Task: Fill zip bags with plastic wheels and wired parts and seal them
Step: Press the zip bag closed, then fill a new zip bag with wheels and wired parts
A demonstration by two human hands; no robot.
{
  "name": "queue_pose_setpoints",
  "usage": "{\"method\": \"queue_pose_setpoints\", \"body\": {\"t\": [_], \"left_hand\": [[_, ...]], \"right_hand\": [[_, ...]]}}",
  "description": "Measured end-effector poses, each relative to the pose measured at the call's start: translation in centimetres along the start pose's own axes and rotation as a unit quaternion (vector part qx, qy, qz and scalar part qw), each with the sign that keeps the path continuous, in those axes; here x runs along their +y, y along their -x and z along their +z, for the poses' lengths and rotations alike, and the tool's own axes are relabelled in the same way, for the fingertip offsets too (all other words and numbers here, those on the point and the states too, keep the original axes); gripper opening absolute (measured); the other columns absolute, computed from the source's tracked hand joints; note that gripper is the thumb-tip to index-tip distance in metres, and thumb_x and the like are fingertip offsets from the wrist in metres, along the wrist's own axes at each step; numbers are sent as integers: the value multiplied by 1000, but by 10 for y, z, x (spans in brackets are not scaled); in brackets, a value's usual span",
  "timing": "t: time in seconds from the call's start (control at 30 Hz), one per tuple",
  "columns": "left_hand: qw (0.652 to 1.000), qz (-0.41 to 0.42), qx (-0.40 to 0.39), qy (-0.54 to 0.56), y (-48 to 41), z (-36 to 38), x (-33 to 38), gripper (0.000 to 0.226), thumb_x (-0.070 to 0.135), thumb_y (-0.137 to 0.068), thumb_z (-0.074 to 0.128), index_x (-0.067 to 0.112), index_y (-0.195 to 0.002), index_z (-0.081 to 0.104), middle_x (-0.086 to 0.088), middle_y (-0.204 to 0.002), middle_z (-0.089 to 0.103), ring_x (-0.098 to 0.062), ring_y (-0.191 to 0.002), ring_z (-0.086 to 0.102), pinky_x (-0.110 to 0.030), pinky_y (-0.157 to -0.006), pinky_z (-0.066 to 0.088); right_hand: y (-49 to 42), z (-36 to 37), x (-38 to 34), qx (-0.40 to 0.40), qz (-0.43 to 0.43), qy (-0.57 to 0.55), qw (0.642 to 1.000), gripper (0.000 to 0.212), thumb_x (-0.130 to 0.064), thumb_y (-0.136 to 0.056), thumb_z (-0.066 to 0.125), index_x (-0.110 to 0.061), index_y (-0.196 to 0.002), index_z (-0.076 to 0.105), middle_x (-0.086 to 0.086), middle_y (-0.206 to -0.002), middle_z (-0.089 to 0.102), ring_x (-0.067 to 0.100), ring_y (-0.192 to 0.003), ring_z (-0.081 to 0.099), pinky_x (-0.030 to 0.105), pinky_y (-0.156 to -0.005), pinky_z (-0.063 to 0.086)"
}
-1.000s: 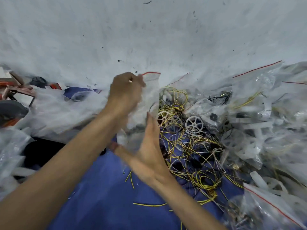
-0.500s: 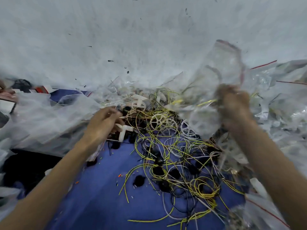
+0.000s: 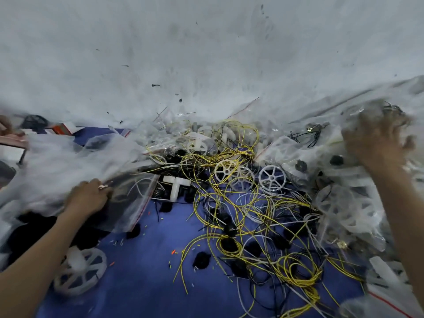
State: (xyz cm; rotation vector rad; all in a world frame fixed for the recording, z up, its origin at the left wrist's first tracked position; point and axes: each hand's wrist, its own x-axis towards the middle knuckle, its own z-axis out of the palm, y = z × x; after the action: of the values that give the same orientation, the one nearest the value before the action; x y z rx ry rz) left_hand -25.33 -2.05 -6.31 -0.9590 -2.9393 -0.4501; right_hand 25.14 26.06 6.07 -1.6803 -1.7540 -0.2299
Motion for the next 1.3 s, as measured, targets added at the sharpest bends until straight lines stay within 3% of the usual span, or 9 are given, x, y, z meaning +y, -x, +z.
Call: {"method": "queue_pose_setpoints", "body": {"t": [0.2, 0.33, 0.43, 0.53, 0.67, 0.77, 0.93, 1.13, 1.3], "left_hand": [[997, -28, 65, 35, 4, -9, -11, 17, 11, -82, 66, 10, -98, 71, -22, -108, 65, -42, -101, 57, -39, -80, 43], [996, -18, 74, 48, 7, -10, -10, 12, 15, -85, 59, 11, -94, 66, -23, -107, 64, -41, -99, 56, -39, -78, 42], [991, -2, 128, 48, 9, -13, -6, 15, 19, -88, 50, 10, -92, 61, -25, -103, 61, -42, -93, 55, -41, -77, 43], [973, 9, 212, 87, 19, -24, 9, 17, 18, -91, 47, 3, -96, 54, -28, -101, 59, -44, -92, 55, -45, -77, 43], [933, 86, 307, 166, 51, -54, 51, 19, 17, -94, 48, 0, -101, 52, -28, -96, 64, -45, -86, 59, -45, -73, 43], [888, 243, 317, 226, 96, -71, 83, 23, 19, -91, 46, 1, -101, 57, -18, -99, 64, -36, -81, 62, -42, -69, 50], [840, 469, 216, 165, 198, -61, 116, 18, 22, -76, 45, 10, -85, 56, -6, -94, 68, -24, -72, 66, -33, -60, 51], [789, 574, 9, 220, 246, -38, 85, 6, 12, -68, 50, 11, -64, 54, 6, -83, 67, -15, -69, 63, -27, -61, 48], [864, 200, 61, 457, 215, -23, 61, 23, 27, -90, 53, 6, -89, 59, 1, -96, 64, -12, -88, 57, -16, -78, 45]], "right_hand": [[-14, -1, 0, -120, 27, -13, 992, 57, -42, -90, 47, -25, -140, 25, 20, -152, 8, 40, -139, 12, 63, -108, 16], [5, -1, -22, -51, 30, -7, 998, 60, -36, -87, 52, -8, -136, 31, 24, -153, 3, 42, -141, 0, 66, -107, 7], [28, -2, -47, 77, -64, -35, 994, 46, -26, -81, 53, -8, -122, 44, 21, -148, 21, 41, -137, 16, 60, -104, 11], [39, -9, -80, 19, -145, -145, 979, 31, -26, -83, 54, -13, -111, 59, 14, -131, 48, 31, -125, 41, 43, -103, 26], [75, -31, -131, -293, -132, -417, 850, 25, -37, -93, 51, -18, -95, 66, 2, -98, 72, 13, -86, 68, 22, -75, 48], [119, -36, -161, -497, -84, -487, 714, 54, -60, -90, 38, -15, -111, 59, 5, -104, 71, 15, -87, 70, 32, -76, 57], [190, -33, -183, -622, 22, -627, 468, 75, -61, -72, 51, -19, -133, 43, 8, -110, 64, 22, -88, 65, 39, -74, 54], [233, -20, -150, -541, 118, -648, 523, 13, -3, -93, 50, -6, -96, 62, 9, -92, 72, 14, -74, 69, 26, -62, 57], [254, -13, -110, -524, 183, -691, 462, 12, 0, -88, 52, -3, -95, 61, 7, -79, 73, 14, -67, 70, 23, -55, 56]]}}
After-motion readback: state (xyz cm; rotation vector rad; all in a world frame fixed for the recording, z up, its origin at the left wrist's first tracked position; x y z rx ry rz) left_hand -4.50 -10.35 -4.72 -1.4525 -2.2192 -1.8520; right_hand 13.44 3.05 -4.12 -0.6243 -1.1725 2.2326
